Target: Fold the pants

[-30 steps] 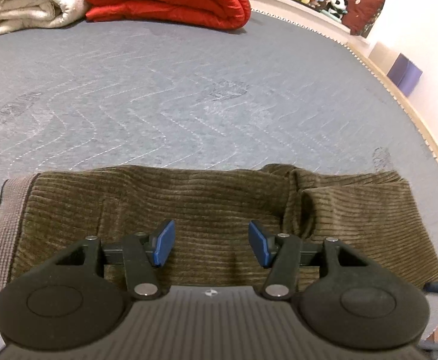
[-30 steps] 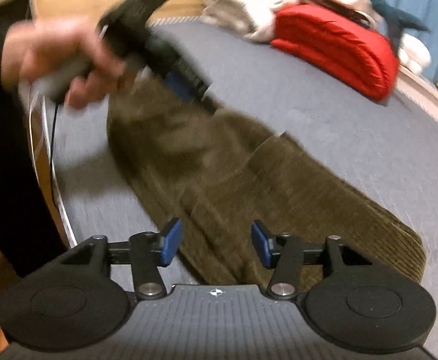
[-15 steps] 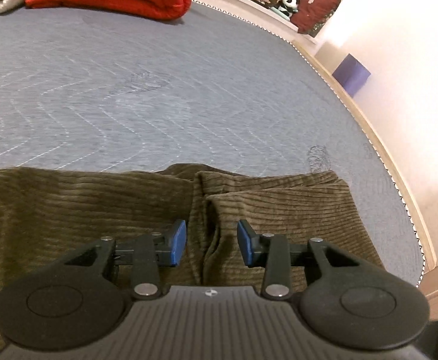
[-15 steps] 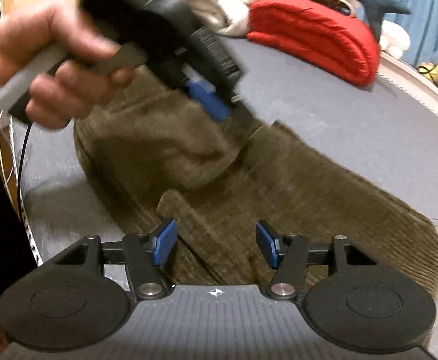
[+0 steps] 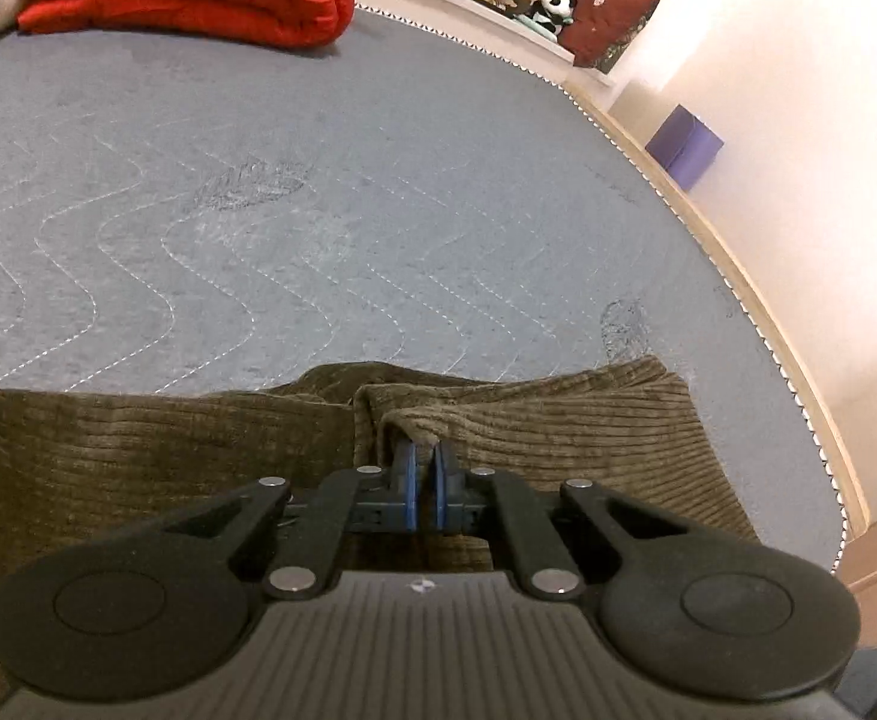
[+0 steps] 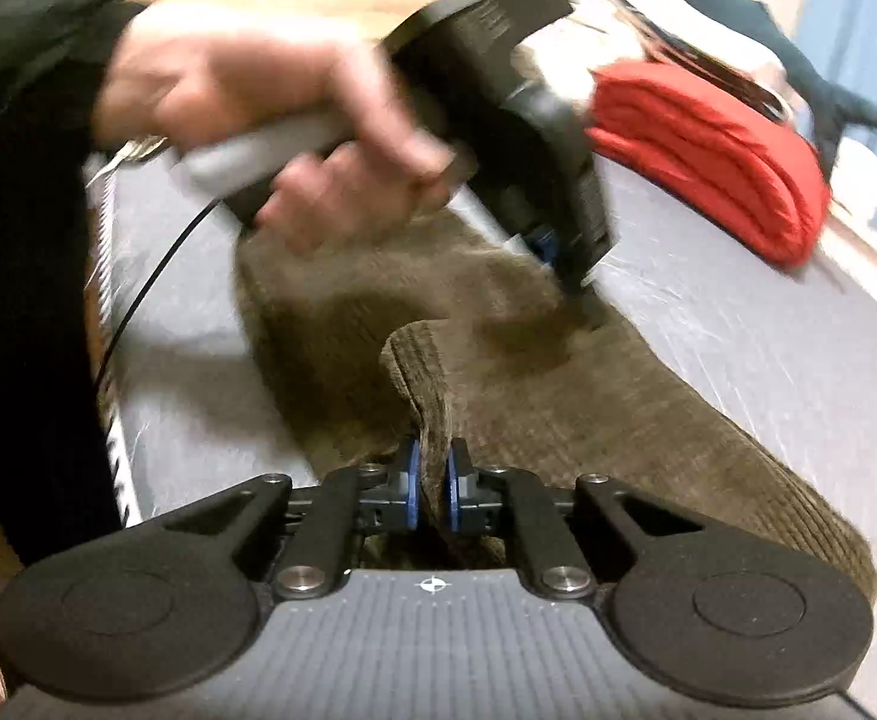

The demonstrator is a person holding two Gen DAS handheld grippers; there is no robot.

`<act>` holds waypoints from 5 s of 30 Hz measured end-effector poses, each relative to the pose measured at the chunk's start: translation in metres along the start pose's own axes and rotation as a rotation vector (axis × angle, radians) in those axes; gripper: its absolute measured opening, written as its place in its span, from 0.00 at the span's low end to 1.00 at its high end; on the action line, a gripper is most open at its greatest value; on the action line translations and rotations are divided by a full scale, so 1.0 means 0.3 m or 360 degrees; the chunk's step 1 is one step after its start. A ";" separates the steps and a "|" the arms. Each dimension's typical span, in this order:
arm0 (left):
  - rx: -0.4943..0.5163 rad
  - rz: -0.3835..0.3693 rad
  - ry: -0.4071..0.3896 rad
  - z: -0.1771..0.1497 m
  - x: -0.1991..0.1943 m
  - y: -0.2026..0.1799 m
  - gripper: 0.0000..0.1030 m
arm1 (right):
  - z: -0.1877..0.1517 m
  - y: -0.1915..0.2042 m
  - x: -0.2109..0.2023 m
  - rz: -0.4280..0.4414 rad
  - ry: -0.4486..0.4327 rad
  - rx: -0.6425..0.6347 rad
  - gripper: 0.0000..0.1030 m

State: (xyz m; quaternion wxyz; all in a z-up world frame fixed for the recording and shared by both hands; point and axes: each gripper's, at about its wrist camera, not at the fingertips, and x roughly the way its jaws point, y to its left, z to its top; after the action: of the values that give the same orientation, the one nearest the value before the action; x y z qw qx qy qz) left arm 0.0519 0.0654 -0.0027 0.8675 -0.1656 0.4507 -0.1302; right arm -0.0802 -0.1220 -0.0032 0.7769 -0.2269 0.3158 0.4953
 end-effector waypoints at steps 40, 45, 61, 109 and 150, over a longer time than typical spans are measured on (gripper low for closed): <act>0.0081 0.0143 0.0063 0.020 0.005 0.011 0.53 | -0.069 0.007 0.145 -0.0207 0.0275 -0.0220 0.60; -0.0020 0.0184 0.0265 -0.047 0.043 0.076 0.53 | -0.047 -0.047 0.103 -0.0184 0.0159 -0.0007 0.60; -0.0021 -0.0031 0.0445 -0.238 0.011 0.080 0.39 | -0.079 -0.070 0.168 -0.0249 0.0289 -0.0121 0.42; 0.0463 0.0114 -0.0038 -0.178 -0.208 -0.099 0.36 | -0.272 -0.403 -0.115 -0.0724 0.0094 0.1643 0.28; -0.0034 0.0450 -0.0103 -0.101 -0.449 0.312 0.16 | 0.234 0.097 0.006 0.0111 -0.0542 0.0268 0.81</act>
State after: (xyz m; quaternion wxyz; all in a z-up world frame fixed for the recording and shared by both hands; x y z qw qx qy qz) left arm -0.0415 0.1961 0.0426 0.8894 -0.1137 0.4427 0.0036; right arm -0.0875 -0.0623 0.0435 0.8177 -0.0629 0.2278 0.5249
